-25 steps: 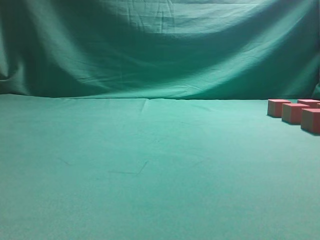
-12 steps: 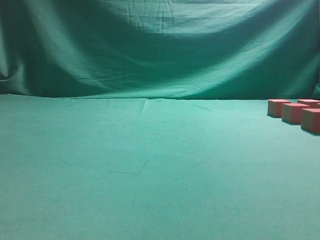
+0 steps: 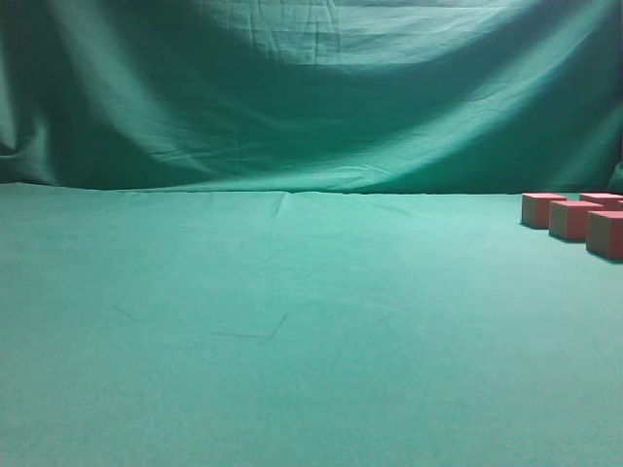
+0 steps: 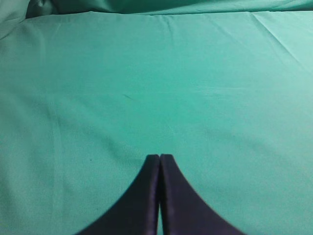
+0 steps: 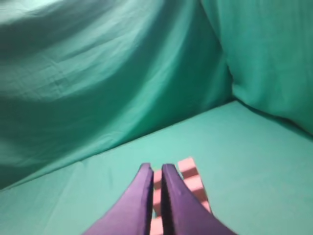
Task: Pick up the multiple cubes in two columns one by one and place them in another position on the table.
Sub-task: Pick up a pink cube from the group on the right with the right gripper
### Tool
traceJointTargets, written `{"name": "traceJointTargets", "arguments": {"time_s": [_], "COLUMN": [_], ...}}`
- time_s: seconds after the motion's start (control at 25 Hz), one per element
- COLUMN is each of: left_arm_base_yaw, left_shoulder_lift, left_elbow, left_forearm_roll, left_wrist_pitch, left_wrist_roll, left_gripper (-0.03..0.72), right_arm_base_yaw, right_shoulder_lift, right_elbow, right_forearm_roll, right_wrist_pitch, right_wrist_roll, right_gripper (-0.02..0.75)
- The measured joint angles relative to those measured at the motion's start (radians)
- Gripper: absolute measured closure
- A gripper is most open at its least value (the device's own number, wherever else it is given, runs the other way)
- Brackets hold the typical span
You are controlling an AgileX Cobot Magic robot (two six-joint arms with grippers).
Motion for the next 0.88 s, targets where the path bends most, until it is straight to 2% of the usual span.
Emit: {"name": "traceJointTargets", "arguments": {"time_s": [0.16, 0.24, 0.4, 0.56, 0.68, 0.72, 0.76, 0.88], "left_arm_base_yaw": [0.0, 0.0, 0.0, 0.0, 0.0, 0.0, 0.0, 0.0], "left_shoulder_lift": [0.0, 0.0, 0.0, 0.0, 0.0, 0.0, 0.0, 0.0], "left_elbow": [0.0, 0.0, 0.0, 0.0, 0.0, 0.0, 0.0, 0.0], "left_forearm_roll": [0.0, 0.0, 0.0, 0.0, 0.0, 0.0, 0.0, 0.0], "left_wrist_pitch": [0.0, 0.0, 0.0, 0.0, 0.0, 0.0, 0.0, 0.0], "left_wrist_roll": [0.0, 0.0, 0.0, 0.0, 0.0, 0.0, 0.0, 0.0], "left_gripper": [0.688, 0.688, 0.688, 0.688, 0.688, 0.688, 0.688, 0.688], "right_arm_base_yaw": [0.0, 0.0, 0.0, 0.0, 0.0, 0.0, 0.0, 0.0], "right_shoulder_lift": [0.049, 0.15, 0.263, 0.38, 0.488, 0.528, 0.568, 0.675], "right_elbow": [-0.109, -0.19, -0.246, -0.335, -0.439, -0.467, -0.498, -0.575], "right_forearm_roll": [0.004, 0.005, 0.01, 0.004, -0.028, -0.043, -0.068, -0.183], "right_wrist_pitch": [0.064, 0.161, 0.215, 0.356, 0.507, 0.559, 0.611, 0.75], "right_wrist_roll": [-0.007, -0.041, -0.085, -0.204, -0.26, -0.26, -0.256, -0.155], "right_gripper": [0.69, 0.69, 0.69, 0.69, 0.69, 0.738, 0.738, 0.738]}}
